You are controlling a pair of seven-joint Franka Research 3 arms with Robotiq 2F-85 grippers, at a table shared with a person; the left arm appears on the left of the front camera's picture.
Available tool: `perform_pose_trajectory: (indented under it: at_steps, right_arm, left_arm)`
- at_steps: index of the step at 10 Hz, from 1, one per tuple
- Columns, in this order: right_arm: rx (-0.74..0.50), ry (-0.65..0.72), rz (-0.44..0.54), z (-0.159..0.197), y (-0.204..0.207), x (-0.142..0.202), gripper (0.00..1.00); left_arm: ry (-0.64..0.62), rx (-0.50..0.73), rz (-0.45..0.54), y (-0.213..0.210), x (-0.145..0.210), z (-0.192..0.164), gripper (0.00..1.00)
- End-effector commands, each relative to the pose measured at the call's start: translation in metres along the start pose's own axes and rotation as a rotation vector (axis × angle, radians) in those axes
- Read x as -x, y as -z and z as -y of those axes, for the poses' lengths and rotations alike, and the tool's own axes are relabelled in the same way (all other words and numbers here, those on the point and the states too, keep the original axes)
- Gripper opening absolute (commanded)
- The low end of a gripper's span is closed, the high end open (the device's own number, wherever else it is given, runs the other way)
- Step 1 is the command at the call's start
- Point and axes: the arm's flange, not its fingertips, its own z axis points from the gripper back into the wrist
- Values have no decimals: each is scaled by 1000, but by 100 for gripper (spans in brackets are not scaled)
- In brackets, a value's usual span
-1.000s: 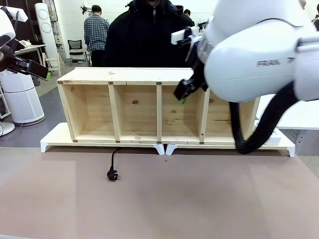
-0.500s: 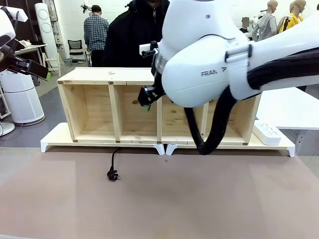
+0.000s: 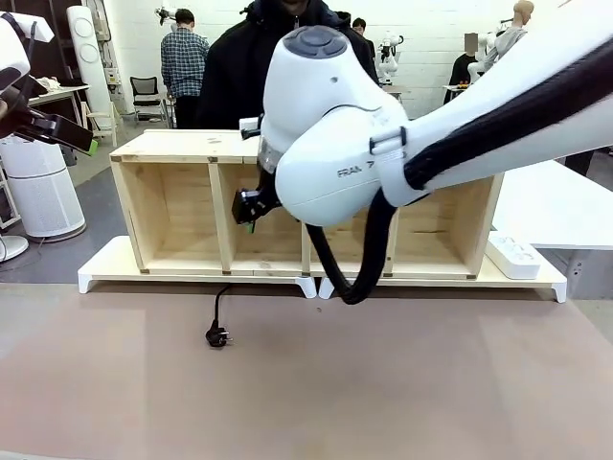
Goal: Perform cable management.
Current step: When the cord part of the Power Cable appears at the lower middle area of the table and stops, grasp the cord part of the Power Cable.
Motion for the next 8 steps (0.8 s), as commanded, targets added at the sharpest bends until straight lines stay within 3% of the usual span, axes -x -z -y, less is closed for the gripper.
perform_pose_trajectory:
  at_steps: [1,5,8]
  right_arm:
    - [-38,6,-72,-22,28,-28,100]
    - [-102,136,-120,-37,79,-38,100]
    - [-67,141,-119,-41,90,-37,100]
  left_arm:
    - [-1,-4,9,2,-1,-1,100]
    - [-1,-4,9,2,-1,-1,100]
    - [-1,-4,9,2,-1,-1,100]
